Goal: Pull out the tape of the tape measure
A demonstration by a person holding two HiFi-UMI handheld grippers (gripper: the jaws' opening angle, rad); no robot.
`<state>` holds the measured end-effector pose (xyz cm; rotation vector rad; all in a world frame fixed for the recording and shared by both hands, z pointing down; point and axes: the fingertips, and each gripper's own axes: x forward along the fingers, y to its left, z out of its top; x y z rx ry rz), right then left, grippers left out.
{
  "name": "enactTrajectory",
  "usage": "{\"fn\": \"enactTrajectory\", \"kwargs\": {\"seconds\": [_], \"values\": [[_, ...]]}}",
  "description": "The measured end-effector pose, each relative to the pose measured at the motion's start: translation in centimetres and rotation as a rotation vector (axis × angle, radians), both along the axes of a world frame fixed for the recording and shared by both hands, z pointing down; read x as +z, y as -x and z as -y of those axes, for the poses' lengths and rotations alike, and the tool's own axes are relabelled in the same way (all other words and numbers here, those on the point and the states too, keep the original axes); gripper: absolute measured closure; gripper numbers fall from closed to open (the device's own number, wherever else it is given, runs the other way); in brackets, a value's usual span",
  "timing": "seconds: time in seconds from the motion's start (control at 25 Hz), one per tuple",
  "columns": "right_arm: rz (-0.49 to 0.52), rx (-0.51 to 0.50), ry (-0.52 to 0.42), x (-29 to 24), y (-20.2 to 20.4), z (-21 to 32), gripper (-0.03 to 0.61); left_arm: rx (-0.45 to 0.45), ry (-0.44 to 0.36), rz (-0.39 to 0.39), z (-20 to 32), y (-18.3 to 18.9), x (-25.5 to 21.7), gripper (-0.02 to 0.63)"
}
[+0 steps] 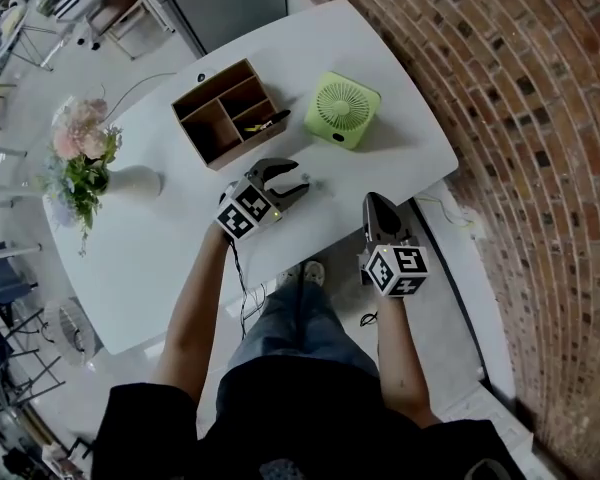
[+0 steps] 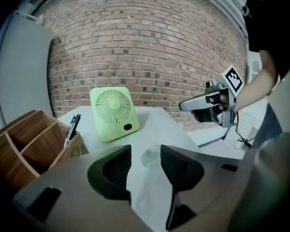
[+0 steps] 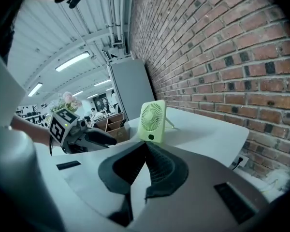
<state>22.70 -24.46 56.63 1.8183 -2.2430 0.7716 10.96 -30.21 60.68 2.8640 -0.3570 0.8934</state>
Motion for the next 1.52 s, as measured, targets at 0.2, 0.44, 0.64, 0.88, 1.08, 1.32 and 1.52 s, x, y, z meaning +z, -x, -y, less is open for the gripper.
{"fn": "enactTrajectory", "kwargs": {"seconds": [0.2, 0.44, 0.64, 0.88, 1.08, 1.32, 1.52], "values": [[-0.023, -0.020, 0.040, 1.4, 0.1, -1.0, 0.575, 0.211, -0.001, 0.112, -0.7, -0.8, 2.3, 0.430], [-0.037, -0.040, 0.060, 1.8, 0.5, -1.5, 0.575, 0.337, -0.011, 0.177, -0.8, -1.2, 3.3, 0.430], [-0.035, -0.045, 0.071, 2.1, 0.5, -1.8, 0.575, 0.383, -0.001, 0.185, -0.8, -1.5, 3.2, 0.443], [-0.038, -0.054, 0.079, 2.3, 1.0, -2.2, 0.575, 0.448, -0.019, 0.198, -1.5, -1.7, 3.0, 0.523], [-0.034, -0.059, 0.069, 2.0, 1.1, -2.3, 0.575, 0.401, -0.026, 0.149, -2.0, -1.4, 1.8, 0.538], [-0.054, -0.112, 0.044, 0.8, 2.2, -2.4, 0.575, 0.277, -0.084, 0.053, -2.0, -1.2, -1.9, 0.540], [-0.076, -0.167, 0.011, -1.1, 3.9, -2.3, 0.574, 0.193, -0.132, -0.012, -3.1, -1.1, -5.5, 0.540]]}}
